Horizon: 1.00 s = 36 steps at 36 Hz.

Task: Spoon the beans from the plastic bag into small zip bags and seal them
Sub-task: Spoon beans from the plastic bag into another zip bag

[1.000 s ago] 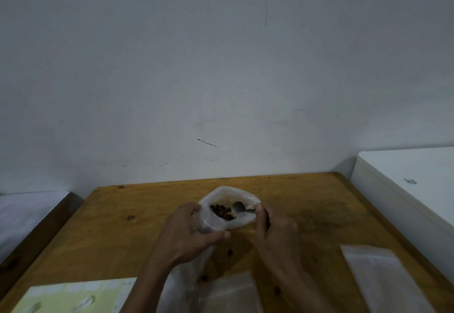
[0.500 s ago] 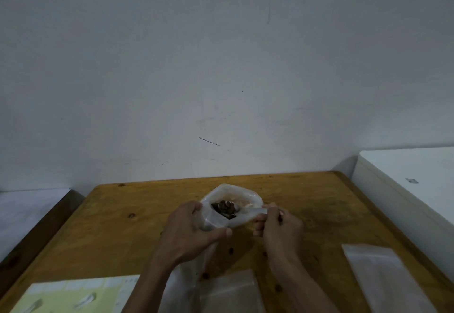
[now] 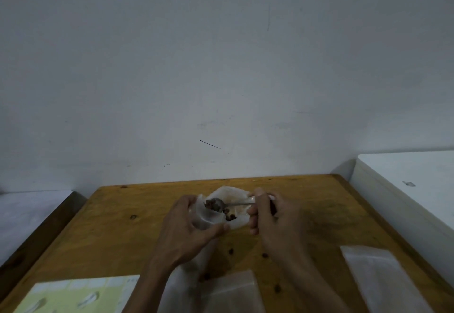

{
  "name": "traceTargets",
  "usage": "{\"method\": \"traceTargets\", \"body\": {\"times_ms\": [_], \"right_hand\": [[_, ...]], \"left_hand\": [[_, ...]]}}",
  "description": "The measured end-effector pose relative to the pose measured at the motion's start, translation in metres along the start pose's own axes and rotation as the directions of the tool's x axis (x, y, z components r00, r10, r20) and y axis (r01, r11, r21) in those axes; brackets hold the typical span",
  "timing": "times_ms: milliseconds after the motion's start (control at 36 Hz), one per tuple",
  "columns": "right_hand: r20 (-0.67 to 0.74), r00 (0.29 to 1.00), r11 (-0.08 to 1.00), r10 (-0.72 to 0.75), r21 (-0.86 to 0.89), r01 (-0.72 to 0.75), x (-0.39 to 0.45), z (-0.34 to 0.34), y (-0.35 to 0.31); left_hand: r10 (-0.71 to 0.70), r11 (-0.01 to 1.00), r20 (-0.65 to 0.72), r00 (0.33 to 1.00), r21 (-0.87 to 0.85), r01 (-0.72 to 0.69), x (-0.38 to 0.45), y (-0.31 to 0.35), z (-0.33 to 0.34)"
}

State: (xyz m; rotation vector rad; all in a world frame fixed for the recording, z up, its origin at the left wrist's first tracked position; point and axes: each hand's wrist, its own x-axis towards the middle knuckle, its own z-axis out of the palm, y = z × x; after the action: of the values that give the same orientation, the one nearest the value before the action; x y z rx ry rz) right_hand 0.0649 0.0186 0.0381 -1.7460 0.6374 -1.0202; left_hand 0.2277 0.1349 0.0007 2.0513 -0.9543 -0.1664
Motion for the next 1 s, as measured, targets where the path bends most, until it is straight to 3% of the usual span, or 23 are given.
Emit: {"method": "traceTargets", "body": {"times_ms": [83, 222, 417, 583, 806, 1000], "right_hand": [[0.015, 0.978, 0.964, -0.209, -0.164, 0.208, -0.006, 0.0, -0.001], [-0.065, 0.938, 0.891, -0.342, -0.341, 0.301, 0.004, -0.002, 0.019], [-0.003, 0.984, 0.875, -0.177, -0.459, 0.155, 0.012, 0.013, 0.055], [-0.107, 0.994, 0.929, -0.005, -0.368, -0.035, 0.008, 0.022, 0.071], [-0.151, 0.986, 0.953, 0.073, -0.28, -0.114, 0.009, 0.024, 0.081], [-0.161, 0.973, 0.961, 0.166, -0.195, -0.196, 0.007, 0.024, 0.079]], "left_hand": [[0.007, 1.0, -0.016, 1.0, 0.002, -0.007, -0.001, -0.001, -0.002], [-0.011, 1.0, -0.004, 1.0, -0.011, 0.011, 0.001, 0.0, -0.003], [-0.064, 0.997, 0.091, 0.994, 0.045, 0.06, 0.003, 0.009, 0.0], [-0.096, 0.993, 0.067, 0.993, 0.082, 0.09, 0.006, 0.012, 0.003], [-0.054, 0.996, 0.023, 0.998, 0.072, 0.052, 0.01, 0.018, 0.003], [-0.08, 0.991, 0.099, 0.992, 0.115, 0.069, 0.004, 0.018, 0.001]]}}
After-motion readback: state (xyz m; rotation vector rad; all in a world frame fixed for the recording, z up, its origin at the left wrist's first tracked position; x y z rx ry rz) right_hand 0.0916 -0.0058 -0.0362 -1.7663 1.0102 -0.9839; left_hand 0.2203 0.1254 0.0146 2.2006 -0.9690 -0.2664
